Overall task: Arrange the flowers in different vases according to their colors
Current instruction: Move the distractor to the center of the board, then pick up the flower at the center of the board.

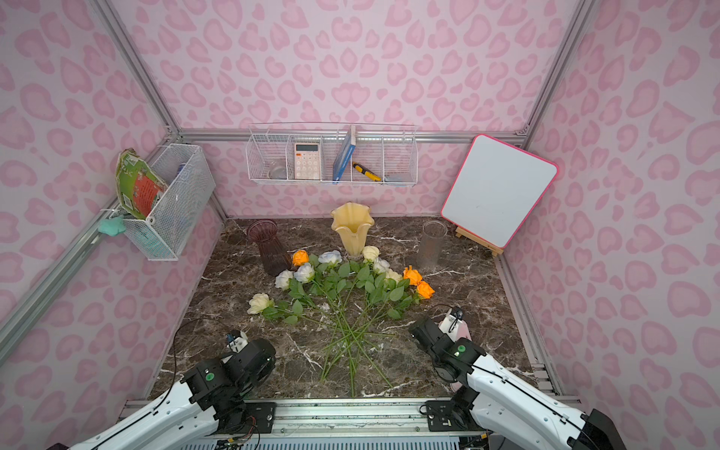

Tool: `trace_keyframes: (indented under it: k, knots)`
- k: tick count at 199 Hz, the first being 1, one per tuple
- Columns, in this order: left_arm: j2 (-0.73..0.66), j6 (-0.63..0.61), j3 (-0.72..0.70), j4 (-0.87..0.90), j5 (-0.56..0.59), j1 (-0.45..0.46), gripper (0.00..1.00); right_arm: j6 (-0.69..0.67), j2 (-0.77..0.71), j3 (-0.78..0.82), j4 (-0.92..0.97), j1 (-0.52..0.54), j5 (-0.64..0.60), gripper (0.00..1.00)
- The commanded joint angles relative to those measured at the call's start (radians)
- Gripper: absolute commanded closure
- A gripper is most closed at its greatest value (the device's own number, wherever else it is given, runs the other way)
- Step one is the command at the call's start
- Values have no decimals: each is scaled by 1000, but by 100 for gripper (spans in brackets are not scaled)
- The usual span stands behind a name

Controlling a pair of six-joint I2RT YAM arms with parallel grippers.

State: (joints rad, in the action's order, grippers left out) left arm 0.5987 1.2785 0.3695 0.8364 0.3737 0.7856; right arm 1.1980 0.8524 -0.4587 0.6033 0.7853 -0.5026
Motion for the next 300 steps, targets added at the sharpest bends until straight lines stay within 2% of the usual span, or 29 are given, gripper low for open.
trace_keyframes:
  k: [1, 26, 44, 49, 59, 71, 95, 123, 149, 189, 251, 268, 300]
  knots:
    - [78, -163, 92, -87, 2, 0, 60, -280, 74, -72, -178, -1, 24, 50]
    - [193, -283, 220, -119, -61, 0, 51, -437, 137, -141, -308, 28, 135, 45]
    - [246, -346, 259, -167, -97, -1, 49, -539, 173, -170, -415, 109, 186, 43]
    - [249, -354, 259, -183, -100, 0, 48, -568, 184, -174, -448, 139, 195, 41]
    - [236, -378, 250, -232, -102, 0, 40, -607, 213, -180, -499, 190, 207, 32]
    - [207, -410, 225, -309, -101, 0, 29, -656, 262, -177, -569, 212, 269, 31]
    - [195, -484, 190, -429, -51, -2, 21, -699, 386, -202, -624, 217, 355, 31]
    - [231, -500, 217, -427, -38, -4, 21, -767, 525, -273, -651, 216, 423, 34]
    - [258, -476, 217, -433, -35, -6, 22, -811, 631, -343, -632, 211, 410, 37]
    - [298, -414, 192, -447, -64, -6, 22, -832, 711, -354, -651, 190, 453, 40]
    - [303, -410, 188, -431, -60, -7, 23, -827, 796, -379, -681, 189, 473, 45]
    - [301, -405, 186, -412, -55, -6, 23, -826, 818, -389, -674, 190, 465, 49]
    - [265, -396, 161, -411, -54, -6, 23, -822, 838, -395, -669, 189, 445, 65]
